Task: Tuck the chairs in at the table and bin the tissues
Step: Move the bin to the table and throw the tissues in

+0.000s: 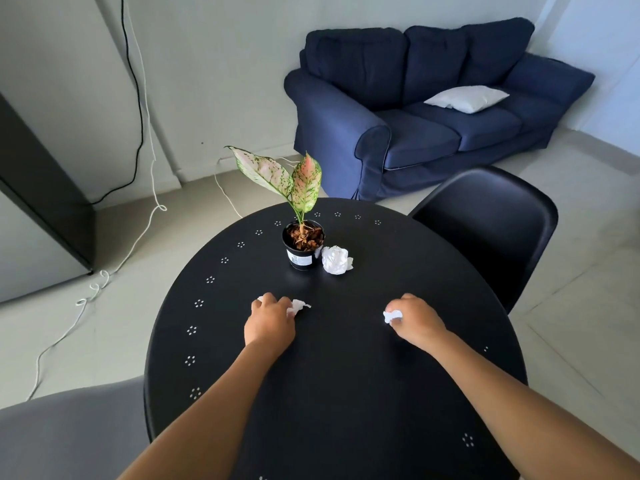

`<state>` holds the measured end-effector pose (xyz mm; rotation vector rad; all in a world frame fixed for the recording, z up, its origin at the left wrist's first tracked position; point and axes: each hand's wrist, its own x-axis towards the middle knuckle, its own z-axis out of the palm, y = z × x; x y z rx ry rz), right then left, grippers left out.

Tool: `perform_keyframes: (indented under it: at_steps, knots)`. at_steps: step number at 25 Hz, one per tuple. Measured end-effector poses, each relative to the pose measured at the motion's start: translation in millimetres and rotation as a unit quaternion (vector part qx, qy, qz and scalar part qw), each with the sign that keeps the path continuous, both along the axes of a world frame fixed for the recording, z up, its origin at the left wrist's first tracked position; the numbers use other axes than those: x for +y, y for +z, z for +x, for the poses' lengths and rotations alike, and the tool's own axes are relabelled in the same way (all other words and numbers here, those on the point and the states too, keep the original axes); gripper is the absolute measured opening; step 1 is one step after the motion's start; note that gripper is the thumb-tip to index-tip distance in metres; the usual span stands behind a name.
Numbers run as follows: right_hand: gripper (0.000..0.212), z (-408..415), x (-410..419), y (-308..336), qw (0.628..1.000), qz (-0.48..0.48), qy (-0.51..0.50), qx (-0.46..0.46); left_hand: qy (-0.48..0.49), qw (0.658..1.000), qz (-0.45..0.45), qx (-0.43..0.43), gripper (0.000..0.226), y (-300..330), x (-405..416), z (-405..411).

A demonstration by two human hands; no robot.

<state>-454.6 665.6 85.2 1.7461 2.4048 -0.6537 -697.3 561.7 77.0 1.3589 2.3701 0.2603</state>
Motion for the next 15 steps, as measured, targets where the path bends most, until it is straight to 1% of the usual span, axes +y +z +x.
perform_keyframes:
  at_steps: [3, 6, 7, 9, 10, 11, 14, 15]
  knots:
    - [0.019, -22.6, 7.5, 2.8, 1.0, 0.008, 0.0, 0.022, 0.002, 1.0, 0.024, -0.017, 0.025, -1.5, 1.3, -4.2]
    - [0.005, -52.5, 19.0, 11.8, 0.996, 0.027, -0.027, 0.079, 0.013, 0.997, 0.063, -0.033, 0.021, -0.3, 3.7, -10.6]
    - [0.006, -62.1, 23.9, 15.6, 0.993, 0.038, -0.044, 0.107, 0.017, 0.996, 0.077, -0.038, 0.02, 0.8, 4.4, -12.7]
    - [0.034, -81.8, 37.5, 21.1, 0.985, 0.05, -0.066, 0.154, 0.02, 0.994, 0.099, -0.044, 0.019, 2.1, 5.6, -17.9]
    - [0.044, -90.9, 44.8, 22.3, 0.982, 0.051, -0.072, 0.165, 0.022, 0.993, 0.106, -0.046, 0.018, 2.5, 6.0, -20.3]
    - [0.047, -99.7, 52.5, 22.1, 0.98, 0.053, -0.082, 0.174, 0.025, 0.992, 0.111, -0.047, 0.018, 2.9, 5.7, -22.5]
    - [0.037, -124.5, 72.6, 14.1, 0.974, 0.053, -0.118, 0.187, 0.032, 0.991, 0.12, -0.044, 0.021, 3.0, 4.2, -28.2]
    - [0.038, -130.5, 75.9, 11.0, 0.976, 0.047, -0.116, 0.177, 0.032, 0.991, 0.122, -0.042, 0.023, 3.0, 3.4, -29.6]
